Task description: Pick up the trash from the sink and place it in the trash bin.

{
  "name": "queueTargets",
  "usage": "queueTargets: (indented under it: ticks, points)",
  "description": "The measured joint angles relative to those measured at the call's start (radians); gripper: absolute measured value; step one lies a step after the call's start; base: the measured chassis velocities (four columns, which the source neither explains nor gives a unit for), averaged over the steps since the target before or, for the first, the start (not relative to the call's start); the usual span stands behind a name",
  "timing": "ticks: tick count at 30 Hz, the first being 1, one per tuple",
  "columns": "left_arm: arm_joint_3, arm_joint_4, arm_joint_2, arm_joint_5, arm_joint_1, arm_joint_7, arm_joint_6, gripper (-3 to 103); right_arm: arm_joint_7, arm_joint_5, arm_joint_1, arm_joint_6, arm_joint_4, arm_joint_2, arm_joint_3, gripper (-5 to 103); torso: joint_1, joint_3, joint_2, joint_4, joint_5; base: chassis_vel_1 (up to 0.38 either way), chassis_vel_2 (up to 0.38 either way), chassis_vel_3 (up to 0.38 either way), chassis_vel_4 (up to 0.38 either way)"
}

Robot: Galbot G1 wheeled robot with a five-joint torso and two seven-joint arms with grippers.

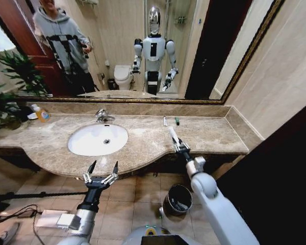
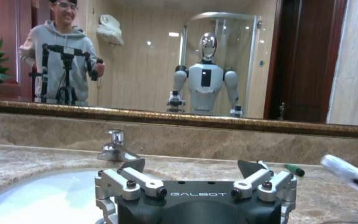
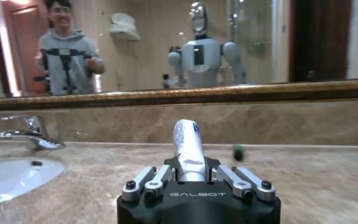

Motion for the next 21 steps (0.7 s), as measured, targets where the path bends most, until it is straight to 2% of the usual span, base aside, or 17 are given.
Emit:
queueTargets:
  ticks: [6, 9, 10, 13, 18, 21]
  points:
    - [0.0, 0.0, 0.0, 0.0, 0.0, 0.0, 0.0, 100, 0.015, -0.042, -0.151, 0.042, 0.064, 0.056, 0.077, 25, 0.0, 0.0, 0.0, 0.0001, -0.0001, 0.0, 0.0, 0.0, 0.0]
    - [0.0, 0.0, 0.0, 0.0, 0.0, 0.0, 0.0, 100, 0.011, -0.053, -0.273, 0.113, 0.062, 0.081, 0.145, 25, 0.0, 0.0, 0.0, 0.0001, 0.0001, 0.0, 0.0, 0.0, 0.0]
    - [0.0, 0.0, 0.0, 0.0, 0.0, 0.0, 0.0, 100, 0.011, -0.053, -0.273, 0.113, 0.062, 0.081, 0.145, 25, 0.0, 0.0, 0.0, 0.0001, 0.0001, 0.0, 0.0, 0.0, 0.0]
    - [0.0, 0.0, 0.0, 0.0, 0.0, 0.0, 0.0, 100, 0.001, -0.032, -0.385, 0.181, 0.011, 0.073, 0.196, 25, 0.0, 0.0, 0.0, 0.0, -0.0004, 0.0, 0.0, 0.0, 0.0]
    - [0.0, 0.0, 0.0, 0.0, 0.0, 0.0, 0.0, 100, -0.005, -0.045, -0.464, 0.242, -0.069, 0.073, 0.186, 25, 0.0, 0.0, 0.0, 0.0, -0.0001, 0.0, 0.0, 0.0, 0.0]
    - [0.0, 0.0, 0.0, 0.0, 0.0, 0.0, 0.0, 100, -0.013, -0.068, -0.465, 0.243, -0.112, 0.093, 0.162, 25, 0.0, 0.0, 0.0, 0.0, -0.0001, 0.0, 0.0, 0.0, 0.0]
